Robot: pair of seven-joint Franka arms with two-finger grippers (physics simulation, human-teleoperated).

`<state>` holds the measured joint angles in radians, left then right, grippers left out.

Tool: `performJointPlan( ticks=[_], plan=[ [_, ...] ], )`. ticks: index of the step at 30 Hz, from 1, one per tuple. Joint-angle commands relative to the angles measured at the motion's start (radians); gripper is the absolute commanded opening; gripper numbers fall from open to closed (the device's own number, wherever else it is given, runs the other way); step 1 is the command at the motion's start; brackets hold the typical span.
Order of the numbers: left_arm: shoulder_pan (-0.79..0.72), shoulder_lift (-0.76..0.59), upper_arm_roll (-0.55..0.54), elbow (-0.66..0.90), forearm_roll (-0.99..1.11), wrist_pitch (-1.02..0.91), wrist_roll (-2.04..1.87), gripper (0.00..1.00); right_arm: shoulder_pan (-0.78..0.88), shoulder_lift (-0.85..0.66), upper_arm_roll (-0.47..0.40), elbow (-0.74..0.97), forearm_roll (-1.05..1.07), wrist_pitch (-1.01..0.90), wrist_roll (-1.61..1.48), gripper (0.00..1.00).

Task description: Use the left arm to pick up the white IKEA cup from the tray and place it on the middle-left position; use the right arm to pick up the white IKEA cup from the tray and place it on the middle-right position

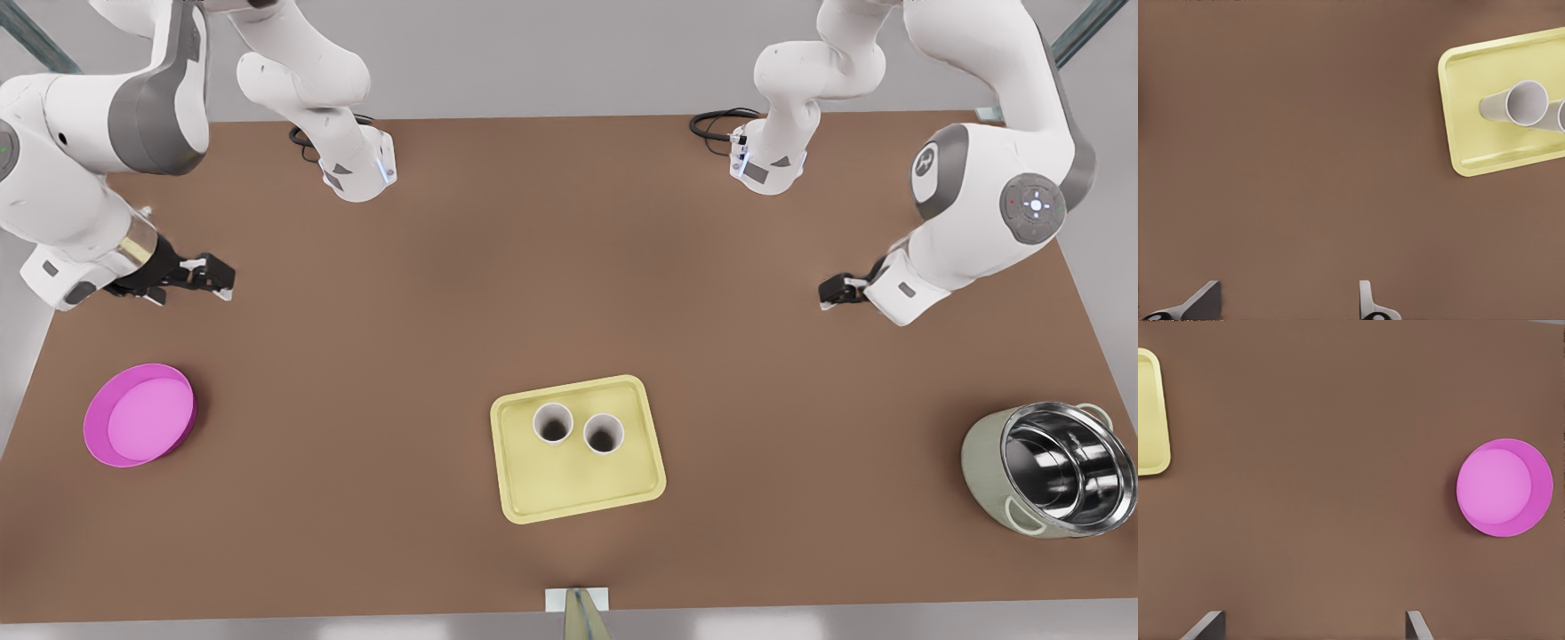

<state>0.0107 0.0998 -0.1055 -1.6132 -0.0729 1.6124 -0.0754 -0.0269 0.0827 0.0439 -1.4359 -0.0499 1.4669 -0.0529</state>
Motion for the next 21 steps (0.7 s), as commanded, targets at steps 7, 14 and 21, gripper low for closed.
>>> performJointPlan(
  ticks=[7, 14, 21],
  plan=[
    [-0.261, 0.204, -0.006, 0.058, 0.094, 0.201, -0.213, 1.0, 0.123, 0.144, 0.024, 0.002, 0.071, 0.121, 0.097, 1.0],
    [-0.391, 0.597, 0.006, 0.436, 0.142, 0.343, -0.417, 1.0, 0.338, 0.301, 0.025, 0.002, 0.067, 0.345, 0.441, 1.0],
    [-0.456, 0.886, 0.036, 0.739, 0.145, 0.603, -0.557, 1.0, 0.493, 0.439, 0.025, 0.002, 0.067, 0.506, 0.762, 1.0]
  ],
)
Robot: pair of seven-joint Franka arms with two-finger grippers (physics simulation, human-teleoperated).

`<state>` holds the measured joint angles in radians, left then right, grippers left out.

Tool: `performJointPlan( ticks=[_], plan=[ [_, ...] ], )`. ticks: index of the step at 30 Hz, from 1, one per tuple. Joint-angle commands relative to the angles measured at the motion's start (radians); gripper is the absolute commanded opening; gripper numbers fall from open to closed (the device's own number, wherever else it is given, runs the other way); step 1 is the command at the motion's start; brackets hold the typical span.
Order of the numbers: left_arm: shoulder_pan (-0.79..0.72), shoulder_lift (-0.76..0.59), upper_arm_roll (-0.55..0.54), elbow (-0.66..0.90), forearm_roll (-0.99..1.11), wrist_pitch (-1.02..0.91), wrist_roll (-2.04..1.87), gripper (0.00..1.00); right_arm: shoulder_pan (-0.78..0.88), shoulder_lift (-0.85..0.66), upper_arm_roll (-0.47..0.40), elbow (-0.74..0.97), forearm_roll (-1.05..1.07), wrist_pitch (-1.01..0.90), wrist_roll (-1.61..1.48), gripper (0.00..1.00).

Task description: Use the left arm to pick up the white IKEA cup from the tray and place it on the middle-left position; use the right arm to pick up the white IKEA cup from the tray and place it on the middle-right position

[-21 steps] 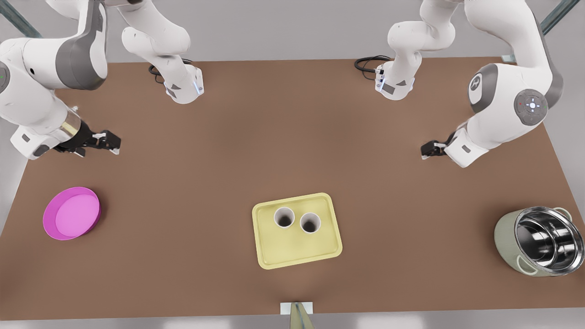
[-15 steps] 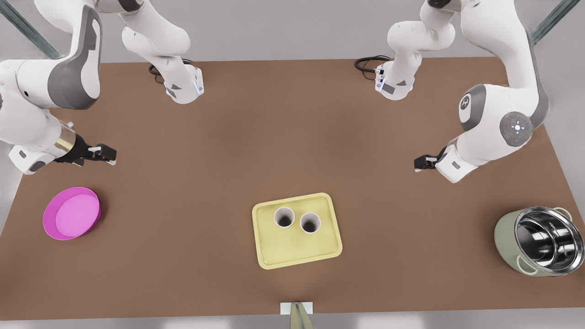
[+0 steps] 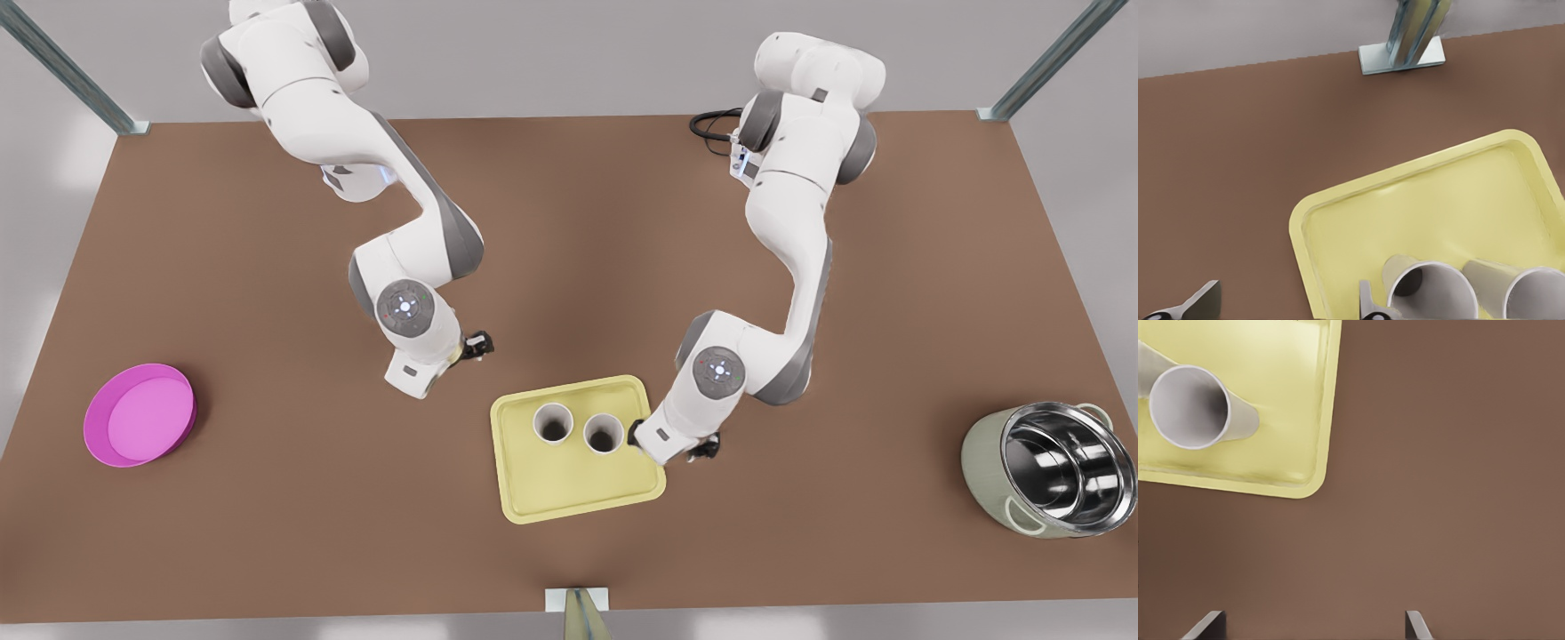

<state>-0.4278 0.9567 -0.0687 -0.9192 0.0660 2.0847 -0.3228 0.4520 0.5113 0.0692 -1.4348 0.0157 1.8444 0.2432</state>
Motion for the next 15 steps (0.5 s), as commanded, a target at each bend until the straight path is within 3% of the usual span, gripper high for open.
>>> performJointPlan(
  ticks=[1, 7, 11, 15],
  plan=[
    [-0.019, 0.033, 0.007, 0.051, 0.014, 0.118, -0.305, 1.0, 0.016, 0.027, 0.0, 0.004, 0.001, 0.15, 0.475, 1.0],
    [-0.04, -0.007, 0.003, 0.048, 0.066, -0.141, -0.177, 1.0, 0.037, 0.128, 0.0, 0.065, 0.003, 0.308, 0.475, 1.0],
    [-0.054, -0.007, -0.005, 0.04, 0.052, -0.179, -0.194, 1.0, 0.062, 0.234, 0.0, 0.171, 0.004, 0.383, 0.473, 1.0],
    [-0.065, -0.021, -0.005, 0.026, 0.052, -0.19, -0.217, 1.0, 0.076, 0.256, -0.002, 0.172, 0.004, 0.412, 0.473, 1.0]
  ],
)
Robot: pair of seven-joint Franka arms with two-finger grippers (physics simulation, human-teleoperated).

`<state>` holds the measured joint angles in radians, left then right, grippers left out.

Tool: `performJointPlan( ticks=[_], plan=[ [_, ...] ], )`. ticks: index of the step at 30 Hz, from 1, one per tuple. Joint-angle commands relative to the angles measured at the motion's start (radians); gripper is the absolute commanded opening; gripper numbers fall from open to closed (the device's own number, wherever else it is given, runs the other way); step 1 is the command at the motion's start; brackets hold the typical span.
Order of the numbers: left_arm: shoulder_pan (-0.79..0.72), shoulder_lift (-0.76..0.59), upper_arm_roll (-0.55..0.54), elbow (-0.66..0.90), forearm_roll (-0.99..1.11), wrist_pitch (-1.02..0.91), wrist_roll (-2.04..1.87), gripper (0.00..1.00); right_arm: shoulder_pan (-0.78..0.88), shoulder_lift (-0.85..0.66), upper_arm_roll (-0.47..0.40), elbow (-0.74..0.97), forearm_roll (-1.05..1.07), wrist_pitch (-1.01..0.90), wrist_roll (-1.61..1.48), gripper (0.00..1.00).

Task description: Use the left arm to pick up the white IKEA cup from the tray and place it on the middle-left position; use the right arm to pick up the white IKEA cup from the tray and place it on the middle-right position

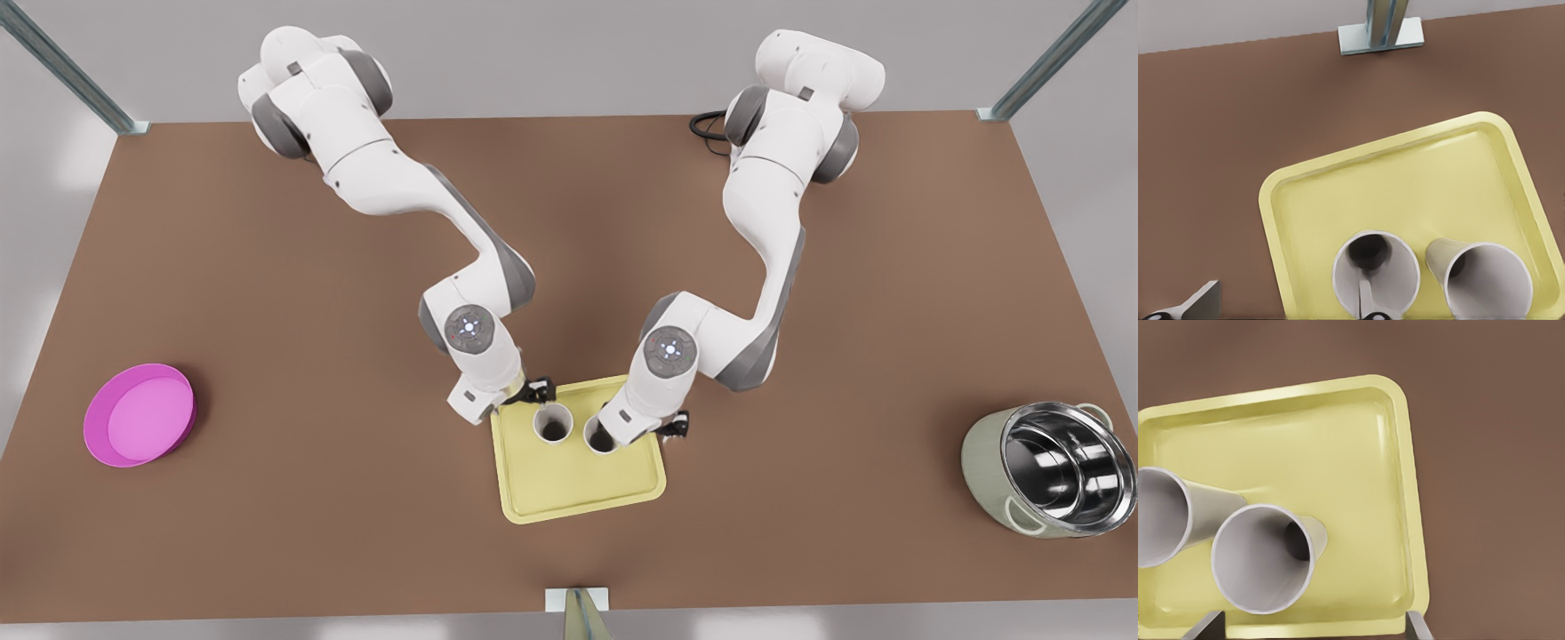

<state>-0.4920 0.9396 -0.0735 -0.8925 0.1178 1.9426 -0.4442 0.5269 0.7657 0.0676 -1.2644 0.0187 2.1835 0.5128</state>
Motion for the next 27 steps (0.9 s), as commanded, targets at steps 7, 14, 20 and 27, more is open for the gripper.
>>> performJointPlan(
  ticks=[7, 14, 20, 27],
  plan=[
    [-0.02, 0.011, 0.0, -0.043, 0.002, -0.03, -0.094, 1.0, -0.004, 0.04, -0.003, 0.003, 0.0, 0.119, 0.197, 1.0],
    [-0.02, 0.018, 0.0, -0.086, 0.0, 0.038, -0.097, 1.0, -0.002, 0.101, -0.003, 0.02, 0.001, 0.154, 0.199, 1.0],
    [-0.02, 0.025, 0.0, -0.117, 0.002, 0.113, -0.111, 1.0, -0.004, 0.126, -0.003, 0.02, 0.001, 0.156, 0.199, 1.0],
    [-0.031, 0.067, 0.0, -0.118, 0.008, 0.147, -0.133, 1.0, 0.001, 0.153, -0.002, 0.02, 0.001, 0.162, 0.197, 0.77]
  ],
)
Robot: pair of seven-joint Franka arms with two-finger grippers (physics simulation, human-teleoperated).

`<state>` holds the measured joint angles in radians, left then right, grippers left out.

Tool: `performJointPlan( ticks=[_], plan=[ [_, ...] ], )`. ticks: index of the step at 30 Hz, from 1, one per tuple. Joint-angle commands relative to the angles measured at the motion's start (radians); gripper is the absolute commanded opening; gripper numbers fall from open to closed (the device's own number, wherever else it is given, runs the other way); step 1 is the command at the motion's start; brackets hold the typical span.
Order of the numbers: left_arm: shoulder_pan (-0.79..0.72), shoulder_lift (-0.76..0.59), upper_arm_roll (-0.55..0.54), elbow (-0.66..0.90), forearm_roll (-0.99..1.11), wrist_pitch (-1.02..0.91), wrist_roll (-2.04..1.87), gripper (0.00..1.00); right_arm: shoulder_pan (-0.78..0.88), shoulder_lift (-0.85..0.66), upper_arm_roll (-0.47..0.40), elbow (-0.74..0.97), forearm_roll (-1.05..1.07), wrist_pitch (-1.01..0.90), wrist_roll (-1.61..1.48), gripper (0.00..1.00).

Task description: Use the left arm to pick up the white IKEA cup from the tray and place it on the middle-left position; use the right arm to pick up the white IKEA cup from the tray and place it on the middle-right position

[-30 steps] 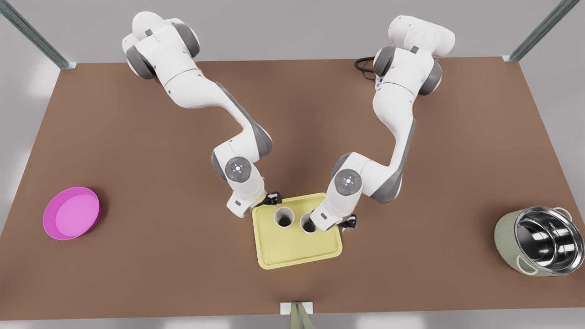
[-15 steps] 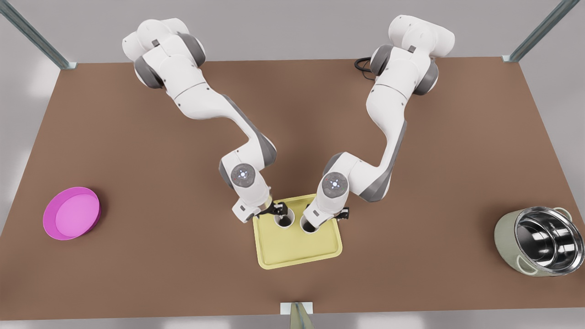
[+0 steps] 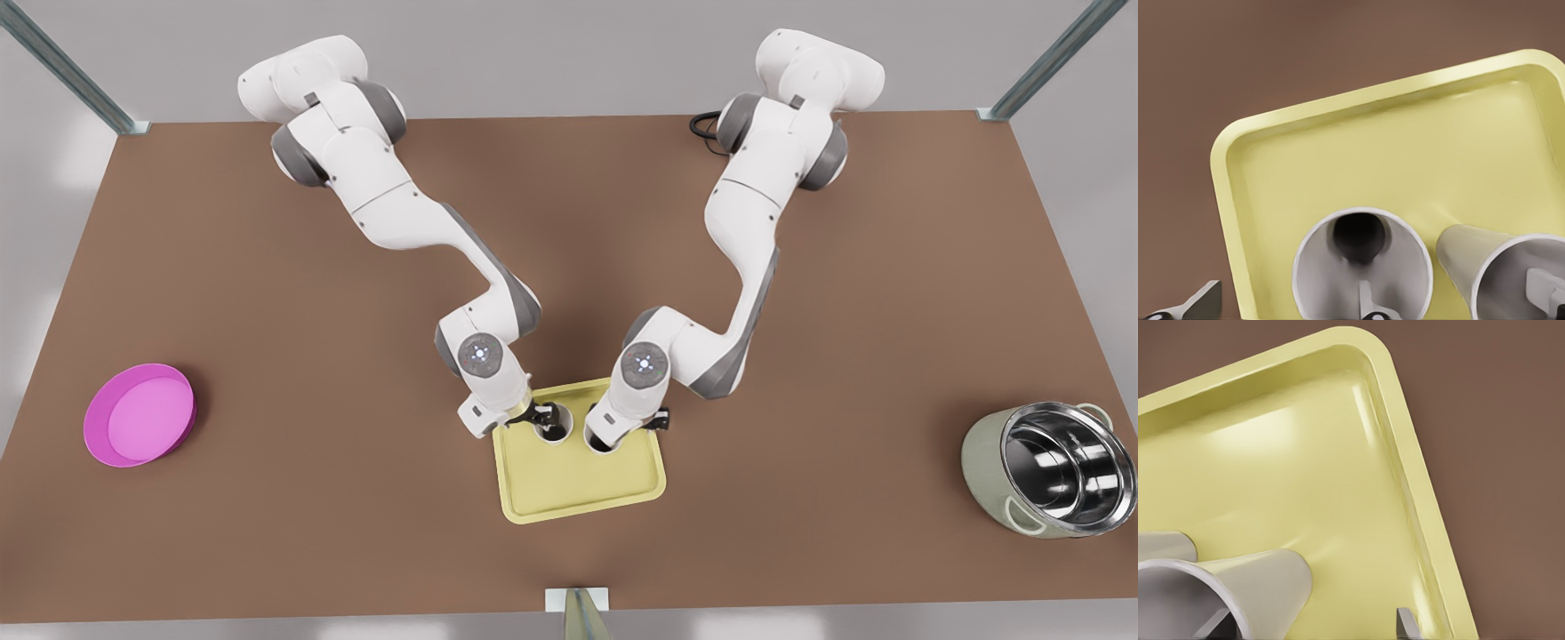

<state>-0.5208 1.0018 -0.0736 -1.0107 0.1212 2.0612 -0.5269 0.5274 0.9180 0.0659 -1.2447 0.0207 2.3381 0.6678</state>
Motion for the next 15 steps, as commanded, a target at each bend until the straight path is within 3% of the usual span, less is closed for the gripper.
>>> performJointPlan(
  ticks=[1, 4, 5, 6, 7, 9, 11, 13, 15],
  plan=[
    [-0.004, 0.006, 0.0, 0.0, 0.006, 0.028, -0.048, 1.0, 0.0, 0.001, 0.0, 0.001, -0.001, 0.007, 0.047, 0.68],
    [-0.004, 0.015, 0.0, 0.0, 0.0, 0.043, -0.051, 1.0, -0.001, 0.002, 0.0, -0.001, -0.001, 0.007, 0.046, 0.5],
    [-0.004, 0.017, 0.0, 0.0, -0.002, 0.043, -0.051, 0.98, -0.001, 0.002, 0.0, -0.001, -0.001, 0.007, 0.041, 0.39],
    [-0.004, 0.017, 0.0, 0.0, -0.003, 0.043, -0.051, 0.91, -0.001, 0.002, 0.0, -0.001, -0.001, 0.007, 0.041, 0.33],
    [-0.004, 0.017, 0.0, 0.0, -0.005, 0.043, -0.051, 0.77, -0.001, 0.002, 0.0, -0.001, -0.001, 0.007, 0.041, 0.28],
    [-0.002, 0.015, 0.0, 0.001, -0.006, 0.043, -0.05, 0.58, -0.001, 0.002, 0.0, -0.001, -0.001, 0.007, 0.041, 0.26],
    [-0.001, 0.015, 0.0, 0.001, -0.021, 0.043, -0.045, 0.46, -0.003, 0.001, -0.001, 0.001, -0.001, 0.007, 0.044, 0.25],
    [0.001, 0.015, 0.0, 0.001, -0.021, 0.043, -0.05, 0.35, -0.007, -0.014, -0.001, 0.001, 0.004, -0.002, 0.044, 0.18],
    [0.001, 0.015, 0.0, 0.001, -0.037, 0.043, -0.048, 0.35, -0.038, -0.044, 0.012, -0.001, 0.025, -0.013, 0.042, 0.11]
  ],
)
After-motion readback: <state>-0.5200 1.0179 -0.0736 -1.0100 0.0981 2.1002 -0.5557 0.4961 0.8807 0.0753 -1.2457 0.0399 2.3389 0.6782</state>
